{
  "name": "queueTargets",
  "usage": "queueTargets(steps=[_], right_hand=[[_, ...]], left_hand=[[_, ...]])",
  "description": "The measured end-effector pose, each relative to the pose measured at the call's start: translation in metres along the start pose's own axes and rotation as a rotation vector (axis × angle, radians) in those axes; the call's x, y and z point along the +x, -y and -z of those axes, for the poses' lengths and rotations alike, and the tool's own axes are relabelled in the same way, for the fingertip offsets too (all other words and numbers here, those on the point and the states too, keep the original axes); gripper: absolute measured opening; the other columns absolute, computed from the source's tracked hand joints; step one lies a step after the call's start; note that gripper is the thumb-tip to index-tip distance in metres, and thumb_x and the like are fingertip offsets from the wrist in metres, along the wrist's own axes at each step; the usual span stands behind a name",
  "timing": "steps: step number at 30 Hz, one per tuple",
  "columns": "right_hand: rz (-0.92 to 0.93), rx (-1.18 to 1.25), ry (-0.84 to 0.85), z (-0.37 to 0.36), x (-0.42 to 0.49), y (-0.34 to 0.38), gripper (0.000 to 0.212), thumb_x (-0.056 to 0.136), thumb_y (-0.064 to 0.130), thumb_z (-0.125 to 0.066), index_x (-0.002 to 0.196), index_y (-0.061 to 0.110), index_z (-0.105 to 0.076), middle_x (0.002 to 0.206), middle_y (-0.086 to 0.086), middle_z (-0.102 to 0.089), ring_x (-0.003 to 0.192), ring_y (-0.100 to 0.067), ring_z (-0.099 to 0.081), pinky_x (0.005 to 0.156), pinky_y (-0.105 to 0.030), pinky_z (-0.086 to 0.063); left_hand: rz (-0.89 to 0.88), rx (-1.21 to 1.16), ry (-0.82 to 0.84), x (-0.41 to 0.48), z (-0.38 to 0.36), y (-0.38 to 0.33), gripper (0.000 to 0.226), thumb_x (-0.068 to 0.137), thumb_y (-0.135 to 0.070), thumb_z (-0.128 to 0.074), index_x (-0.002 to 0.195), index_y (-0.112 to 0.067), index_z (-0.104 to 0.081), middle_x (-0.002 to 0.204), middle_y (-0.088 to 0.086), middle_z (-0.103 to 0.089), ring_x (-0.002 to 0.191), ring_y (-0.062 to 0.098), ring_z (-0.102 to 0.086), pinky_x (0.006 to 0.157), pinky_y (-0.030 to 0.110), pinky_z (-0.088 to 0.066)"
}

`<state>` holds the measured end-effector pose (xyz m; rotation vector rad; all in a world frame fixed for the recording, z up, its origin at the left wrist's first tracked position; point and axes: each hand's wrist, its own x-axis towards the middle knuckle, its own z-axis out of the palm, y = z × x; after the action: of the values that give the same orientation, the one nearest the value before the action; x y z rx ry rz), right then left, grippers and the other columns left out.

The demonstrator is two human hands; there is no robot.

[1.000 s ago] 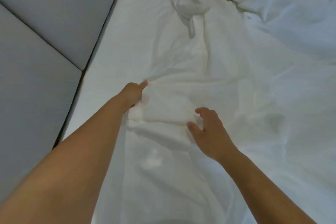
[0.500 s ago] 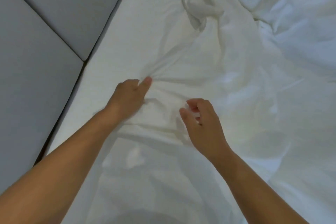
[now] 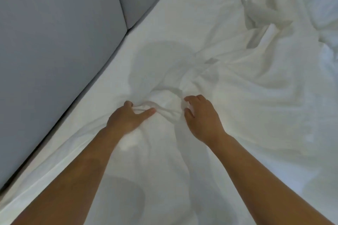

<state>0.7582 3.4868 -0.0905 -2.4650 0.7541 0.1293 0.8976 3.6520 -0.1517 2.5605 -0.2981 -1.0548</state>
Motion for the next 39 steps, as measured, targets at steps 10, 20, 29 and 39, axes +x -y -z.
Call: queueTargets(steps=[10,20,29,39], right_hand=[[0.275,-0.493,0.344,0.002,0.057,0.024,0.064,0.083,0.045,-0.054,0.142,0.028,-0.036,0.145,0.003,-0.039,0.140,-0.020,-0.024,0.112,-0.054,0.005],[0.317,-0.672,0.302,-0.014,0.066,0.006,0.043,0.102,0.039,-0.030,0.111,0.012,-0.062,0.112,-0.010,-0.056,0.108,-0.028,-0.050,0.090,-0.038,-0.034],[0.145,0.084,-0.116,0.026,0.071,0.013,0.043,0.101,0.027,-0.040,0.070,0.001,-0.053,0.078,-0.007,-0.051,0.071,-0.018,-0.049,0.068,-0.031,-0.036],[-0.075,-0.646,0.417,0.018,0.101,-0.018,0.035,0.099,0.043,-0.035,0.088,0.021,-0.060,0.112,-0.001,-0.063,0.114,-0.022,-0.052,0.108,-0.043,-0.017]], left_hand=[[-0.202,-0.228,-0.016,-0.055,0.034,0.048,0.057,0.051,-0.075,-0.065,0.085,-0.030,-0.060,0.079,-0.016,-0.064,0.070,-0.005,-0.058,0.054,0.009,-0.041],[-0.216,0.085,-0.184,-0.073,0.017,0.044,0.031,0.091,-0.050,-0.045,0.099,-0.022,-0.055,0.085,0.000,-0.064,0.083,0.025,-0.060,0.065,0.030,-0.036],[-0.341,-0.084,-0.072,-0.052,0.004,-0.037,0.042,0.090,-0.054,-0.047,0.107,-0.015,-0.051,0.099,0.004,-0.063,0.087,0.024,-0.059,0.068,0.031,-0.041],[-0.508,-0.326,-0.045,-0.076,0.023,0.002,0.027,0.079,-0.049,-0.060,0.061,-0.036,-0.046,0.049,-0.018,-0.049,0.040,0.003,-0.042,0.039,0.013,-0.030]])
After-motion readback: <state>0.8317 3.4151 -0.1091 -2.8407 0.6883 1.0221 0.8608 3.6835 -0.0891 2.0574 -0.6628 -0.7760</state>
